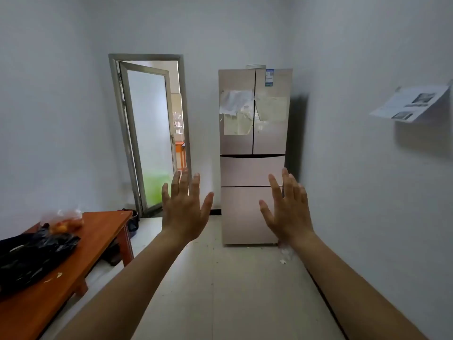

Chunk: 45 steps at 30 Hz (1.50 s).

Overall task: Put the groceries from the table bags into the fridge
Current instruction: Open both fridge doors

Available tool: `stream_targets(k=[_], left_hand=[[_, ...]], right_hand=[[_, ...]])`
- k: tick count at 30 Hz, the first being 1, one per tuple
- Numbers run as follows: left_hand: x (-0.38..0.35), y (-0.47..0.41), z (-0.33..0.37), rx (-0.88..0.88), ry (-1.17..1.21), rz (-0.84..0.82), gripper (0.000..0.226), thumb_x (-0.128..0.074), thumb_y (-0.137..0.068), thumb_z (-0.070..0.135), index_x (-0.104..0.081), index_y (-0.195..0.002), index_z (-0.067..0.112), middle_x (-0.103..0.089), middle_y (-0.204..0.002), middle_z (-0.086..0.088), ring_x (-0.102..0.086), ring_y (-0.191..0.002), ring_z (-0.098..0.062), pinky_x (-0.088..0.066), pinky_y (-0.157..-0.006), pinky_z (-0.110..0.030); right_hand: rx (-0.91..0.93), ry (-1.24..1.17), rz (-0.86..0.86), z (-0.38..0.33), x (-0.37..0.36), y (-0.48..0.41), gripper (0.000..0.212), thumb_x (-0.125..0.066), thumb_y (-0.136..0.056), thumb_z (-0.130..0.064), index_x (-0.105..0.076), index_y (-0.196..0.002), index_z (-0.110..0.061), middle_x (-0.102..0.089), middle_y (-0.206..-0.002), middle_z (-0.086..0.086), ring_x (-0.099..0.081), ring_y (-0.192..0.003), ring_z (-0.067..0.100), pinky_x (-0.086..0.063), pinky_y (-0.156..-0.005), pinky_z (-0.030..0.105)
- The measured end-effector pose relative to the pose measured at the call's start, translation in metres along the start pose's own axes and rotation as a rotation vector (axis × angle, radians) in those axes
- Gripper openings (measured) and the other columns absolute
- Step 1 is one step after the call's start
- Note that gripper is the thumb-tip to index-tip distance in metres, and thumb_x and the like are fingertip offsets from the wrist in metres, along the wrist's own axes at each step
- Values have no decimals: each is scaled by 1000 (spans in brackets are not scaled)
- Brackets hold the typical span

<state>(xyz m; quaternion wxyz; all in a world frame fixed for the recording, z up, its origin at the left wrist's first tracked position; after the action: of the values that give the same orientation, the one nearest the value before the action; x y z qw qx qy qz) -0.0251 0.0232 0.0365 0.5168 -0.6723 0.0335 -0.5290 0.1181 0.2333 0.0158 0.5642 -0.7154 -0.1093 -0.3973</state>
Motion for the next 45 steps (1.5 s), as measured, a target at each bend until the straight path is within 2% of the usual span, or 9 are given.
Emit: stream_targets(k=[5,9,16,20,23,29,37,42,45], left_hand=[[-68,-82,-36,14,31,-58,73,-16,-95,62,-38,-148,16,-30,-159,-14,-25,-148,-34,-19,-116,-57],[-134,-136,-54,21,84,-96,80,-7,-92,65,-32,-152,18,-23,-162,-11,-16,-151,-31,-14,-119,-55],[-288,-193,-56,129,174,-322,77,-5,-91,64,-17,-156,24,-3,-166,-6,0,-153,-25,-8,-122,-51],[-379,-230,-50,137,166,-436,73,-7,-95,64,-5,-158,27,8,-166,-6,10,-152,-25,-2,-120,-52],[-448,-279,-41,131,156,-451,76,-5,-91,65,-3,-158,28,7,-166,-7,10,-152,-25,-2,-120,-51],[-558,-414,-11,140,199,-473,83,-1,-85,70,-2,-157,29,6,-166,-6,8,-152,-26,-5,-122,-52],[-682,-521,-6,277,506,-537,75,-19,-95,66,-11,-158,26,-4,-166,-3,-3,-153,-25,-10,-122,-49],[-788,-574,-16,377,701,-597,72,-30,-102,55,-14,-157,13,-14,-165,-7,-11,-152,-23,-13,-122,-41],[-854,-611,-19,511,897,-669,73,-33,-101,56,-12,-158,15,-13,-165,-5,-15,-151,-24,-16,-122,-42]], right_hand=[[-95,8,-73,10,-70,-83,73,-35,-92,-57,-25,-153,-18,-18,-161,17,-25,-147,36,-25,-117,51],[-100,15,-96,19,-129,-134,73,-33,-92,-56,-24,-153,-17,-21,-160,18,-27,-145,34,-29,-116,49],[-108,25,-212,61,-249,-181,71,-37,-91,-56,-29,-149,-17,-29,-156,23,-39,-138,39,-38,-109,53],[-157,40,-271,110,-325,-214,75,-25,-93,-62,-27,-155,-19,-18,-161,22,-26,-146,38,-26,-116,52],[-213,2,-275,154,-382,-255,77,-18,-93,-66,-20,-157,-23,-8,-165,18,-12,-151,34,-16,-121,49],[-224,-43,-303,237,-469,-371,75,-22,-97,-66,-10,-159,-25,-1,-166,13,-3,-153,29,-10,-123,47],[-431,-329,-377,297,-589,-484,73,-34,-99,-60,-11,-158,-24,-12,-165,6,-15,-151,26,-23,-119,46],[-585,-573,-487,327,-696,-526,73,-49,-100,-48,-14,-159,-23,-20,-163,4,-27,-147,25,-31,-114,45],[-719,-716,-507,348,-759,-560,72,-58,-98,-37,-18,-157,-24,-26,-161,5,-35,-143,27,-37,-110,44]])
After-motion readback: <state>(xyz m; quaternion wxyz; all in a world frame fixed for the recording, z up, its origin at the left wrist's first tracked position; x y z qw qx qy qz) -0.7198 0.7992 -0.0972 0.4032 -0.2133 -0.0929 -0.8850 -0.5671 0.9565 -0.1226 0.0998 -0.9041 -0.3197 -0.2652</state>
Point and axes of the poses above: each hand's wrist, its own y-axis away from the middle knuckle, its own x-axis out of the back of the hand, z = x × y, the point moved 5 cm from there along -y, towards the middle knuckle
